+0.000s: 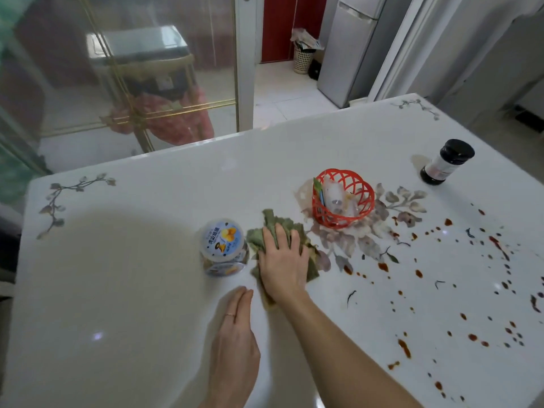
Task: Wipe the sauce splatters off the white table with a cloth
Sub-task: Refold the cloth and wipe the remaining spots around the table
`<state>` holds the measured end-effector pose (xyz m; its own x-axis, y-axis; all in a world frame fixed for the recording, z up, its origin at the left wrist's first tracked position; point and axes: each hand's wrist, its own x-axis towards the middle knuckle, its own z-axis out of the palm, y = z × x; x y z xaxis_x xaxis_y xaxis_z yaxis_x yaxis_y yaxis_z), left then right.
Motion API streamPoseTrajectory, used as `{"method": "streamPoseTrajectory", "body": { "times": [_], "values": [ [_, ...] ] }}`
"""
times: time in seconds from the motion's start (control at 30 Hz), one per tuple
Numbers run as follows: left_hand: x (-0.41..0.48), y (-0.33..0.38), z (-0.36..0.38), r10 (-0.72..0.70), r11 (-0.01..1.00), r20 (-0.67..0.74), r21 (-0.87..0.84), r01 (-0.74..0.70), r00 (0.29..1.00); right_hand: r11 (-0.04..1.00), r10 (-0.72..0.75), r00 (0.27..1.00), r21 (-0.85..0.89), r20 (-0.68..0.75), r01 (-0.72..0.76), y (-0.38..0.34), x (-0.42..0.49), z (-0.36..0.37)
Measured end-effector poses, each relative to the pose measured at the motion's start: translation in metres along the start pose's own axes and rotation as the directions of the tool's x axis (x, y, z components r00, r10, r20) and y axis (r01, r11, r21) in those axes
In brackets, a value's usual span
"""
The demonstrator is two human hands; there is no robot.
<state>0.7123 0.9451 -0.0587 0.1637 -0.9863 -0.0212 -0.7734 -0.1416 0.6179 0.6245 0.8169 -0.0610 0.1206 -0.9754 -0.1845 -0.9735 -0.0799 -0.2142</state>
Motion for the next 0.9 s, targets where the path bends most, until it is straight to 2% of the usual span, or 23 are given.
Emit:
{"method": "streamPoseTrajectory", "body": {
  "times": [0.1, 0.23, 0.33, 0.5, 0.6, 0.8, 0.9],
  "values": [
    [0.006, 0.005, 0.007, 0.019, 0.999, 0.02, 0.037, -0.02, 1.0, 0.999, -0.006, 1.0, -0.032, 0.016, 0.006, 0.009, 0.017, -0.002],
    [0.011, 0.018, 0.014, 0.038, 0.998, 0.053, 0.047, -0.04, 0.998, 0.99, 0.128, 0.984, -0.049, -0.127, -0.135, 0.02, -0.022, 0.015],
    [0.016, 0.021, 0.019, 0.054, 0.997, 0.082, 0.05, -0.058, 0.995, 0.988, 0.15, 0.986, -0.036, -0.077, -0.153, 0.024, -0.039, 0.013],
    [0.018, 0.023, 0.023, 0.072, 0.991, 0.102, 0.104, -0.082, 0.992, 0.983, 0.159, 0.986, -0.088, -0.054, -0.163, 0.024, -0.001, 0.002],
    [0.016, 0.022, 0.023, 0.074, 0.986, 0.12, 0.142, -0.09, 0.99, 0.985, 0.143, 0.987, -0.091, -0.072, -0.149, 0.036, -0.008, 0.001],
    [0.016, 0.021, 0.023, 0.077, 0.983, 0.145, 0.154, -0.1, 0.986, 0.94, 0.328, 0.939, -0.057, -0.102, -0.335, 0.07, -0.052, -0.001],
    [0.016, 0.022, 0.025, 0.083, 0.983, 0.145, 0.151, -0.105, 0.986, 0.956, 0.291, 0.957, -0.04, -0.018, -0.291, 0.057, -0.031, -0.005]
  ]
}}
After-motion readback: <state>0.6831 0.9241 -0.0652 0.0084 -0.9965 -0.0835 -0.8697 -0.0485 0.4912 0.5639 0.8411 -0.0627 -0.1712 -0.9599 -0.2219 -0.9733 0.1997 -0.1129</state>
